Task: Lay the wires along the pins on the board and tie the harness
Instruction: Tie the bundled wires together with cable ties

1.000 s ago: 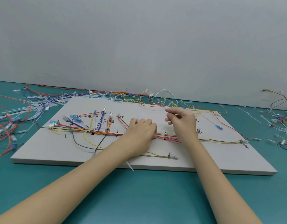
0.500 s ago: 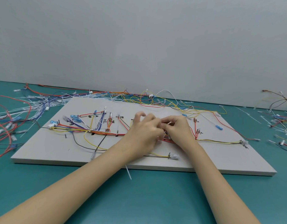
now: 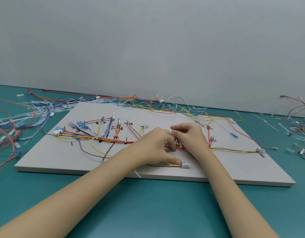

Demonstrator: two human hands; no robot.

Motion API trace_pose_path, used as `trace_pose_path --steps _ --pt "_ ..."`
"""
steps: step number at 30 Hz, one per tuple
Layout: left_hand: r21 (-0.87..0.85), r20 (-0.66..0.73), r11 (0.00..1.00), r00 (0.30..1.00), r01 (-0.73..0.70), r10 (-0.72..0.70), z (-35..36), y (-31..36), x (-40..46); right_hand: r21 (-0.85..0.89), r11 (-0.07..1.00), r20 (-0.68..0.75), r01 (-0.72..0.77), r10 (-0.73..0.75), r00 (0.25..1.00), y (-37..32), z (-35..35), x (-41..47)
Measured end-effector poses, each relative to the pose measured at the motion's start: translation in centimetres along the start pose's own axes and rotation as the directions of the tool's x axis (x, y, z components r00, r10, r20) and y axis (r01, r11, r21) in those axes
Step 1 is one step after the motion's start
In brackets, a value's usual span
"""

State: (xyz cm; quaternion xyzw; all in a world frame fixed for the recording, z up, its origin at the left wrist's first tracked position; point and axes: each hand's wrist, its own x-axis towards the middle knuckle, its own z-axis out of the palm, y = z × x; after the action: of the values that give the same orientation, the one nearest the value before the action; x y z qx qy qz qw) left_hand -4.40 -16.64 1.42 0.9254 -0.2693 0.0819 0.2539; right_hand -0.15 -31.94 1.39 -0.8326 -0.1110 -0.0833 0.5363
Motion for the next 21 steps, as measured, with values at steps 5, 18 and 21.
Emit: trace_pose_path --steps 5,18,21 --pt "0.046 0.007 0.998 0.999 -0.036 0.036 0.0 0.5 -0.2 -0.008 1.000 0.007 -0.005 0.005 1.000 -0.1 -0.1 -0.1" --pt "0.227 -0.030 0.965 0.990 -0.129 0.140 0.6 1.3 -0.8 0.093 0.994 0.003 -0.059 0.059 0.998 -0.3 -0.2 -0.3" --pt "0.077 -0.078 0.993 0.992 -0.092 0.098 1.0 1.4 -0.8 0.153 0.985 0.019 -0.082 0.080 0.997 -0.5 -0.8 -0.3"
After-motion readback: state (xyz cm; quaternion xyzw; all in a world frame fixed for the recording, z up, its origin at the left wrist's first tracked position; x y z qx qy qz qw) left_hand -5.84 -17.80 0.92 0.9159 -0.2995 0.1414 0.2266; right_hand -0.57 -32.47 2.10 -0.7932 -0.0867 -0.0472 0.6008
